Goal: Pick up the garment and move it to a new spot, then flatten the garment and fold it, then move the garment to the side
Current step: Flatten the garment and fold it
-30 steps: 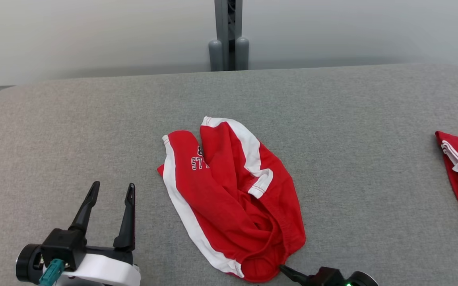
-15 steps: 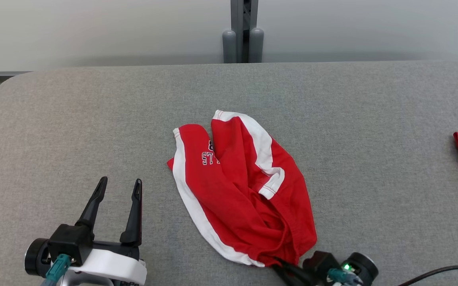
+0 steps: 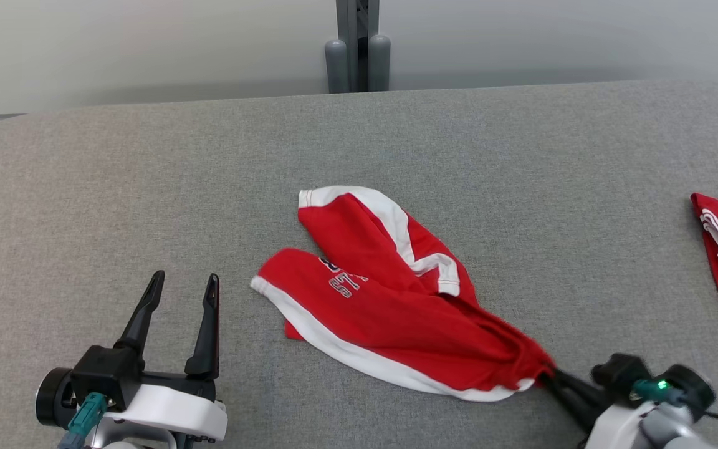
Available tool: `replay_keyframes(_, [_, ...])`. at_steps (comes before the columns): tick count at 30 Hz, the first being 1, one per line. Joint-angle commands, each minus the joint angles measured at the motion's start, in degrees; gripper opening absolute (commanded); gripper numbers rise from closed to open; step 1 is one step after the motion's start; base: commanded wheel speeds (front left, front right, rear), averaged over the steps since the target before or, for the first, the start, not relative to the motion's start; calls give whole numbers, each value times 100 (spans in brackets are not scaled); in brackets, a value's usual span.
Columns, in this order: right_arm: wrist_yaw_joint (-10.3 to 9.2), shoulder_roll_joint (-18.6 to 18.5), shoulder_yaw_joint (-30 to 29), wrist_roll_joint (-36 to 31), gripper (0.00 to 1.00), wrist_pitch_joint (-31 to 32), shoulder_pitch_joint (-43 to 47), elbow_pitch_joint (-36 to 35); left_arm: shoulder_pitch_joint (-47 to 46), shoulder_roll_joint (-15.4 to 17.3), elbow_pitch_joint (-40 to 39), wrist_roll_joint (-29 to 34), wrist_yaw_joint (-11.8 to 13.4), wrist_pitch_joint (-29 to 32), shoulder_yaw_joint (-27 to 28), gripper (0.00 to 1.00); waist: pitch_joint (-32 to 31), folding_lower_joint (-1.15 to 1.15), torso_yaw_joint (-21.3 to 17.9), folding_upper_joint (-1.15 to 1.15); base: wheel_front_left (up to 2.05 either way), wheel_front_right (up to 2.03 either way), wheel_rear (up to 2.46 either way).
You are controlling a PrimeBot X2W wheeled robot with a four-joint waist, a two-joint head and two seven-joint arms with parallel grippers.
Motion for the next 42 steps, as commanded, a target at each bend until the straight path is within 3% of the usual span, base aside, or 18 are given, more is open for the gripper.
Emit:
replay_keyframes(1, [-3,-86,-27,51,0,-67,-77,47,-76,36,23,-8,-6,-23,6,100,-6,0,4,0,0,0,0])
replay_keyframes(6, [-2,-220,-27,363,0,-352,-424,350,-101,52,43,-28,-12,-31,-3,100,-24,0,9,0,0,0,0])
replay_keyframes(8, [-2,-200,92,495,47,-375,-515,476,-92,59,47,-38,-4,-35,-5,100,-45,0,2,0,0,0,0])
replay_keyframes(9, [-2,-193,140,575,100,-395,-551,515,-83,64,50,-38,1,-32,-6,100,-67,0,-3,0,0,0,0])
replay_keyframes(18, [-2,-415,52,856,100,-671,-119,621,75,77,6,-68,56,64,-71,100,-403,0,-151,0,0,0,0])
replay_keyframes(21, [-2,-474,-306,832,100,-736,233,440,152,106,-1,-99,80,106,-58,100,-553,0,-236,0,0,0,0])
replay_keyframes(24, [-2,-321,-1093,777,100,-788,583,239,204,151,-49,-99,110,180,-45,100,-649,0,-308,0,0,0,0])
replay_keyframes(29, [-1,484,-2832,131,100,-809,1083,-595,280,256,-187,-68,220,257,28,100,-702,0,-382,0,0,0,0])
replay_keyframes(33, [-1,1320,-3795,-648,100,-789,1420,-1305,350,322,-341,-60,315,262,115,100,-733,0,-366,0,0,0,0])
replay_keyframes(37, [-1,1979,-4185,-1284,100,-563,1753,-2105,454,392,-461,-67,374,315,147,100,-805,0,-322,0,0,0,0])
replay_keyframes(42, [-1,2321,-4252,-1630,100,-91,2111,-2796,671,421,-587,-44,516,393,142,100,-906,0,-317,0,0,0,0])
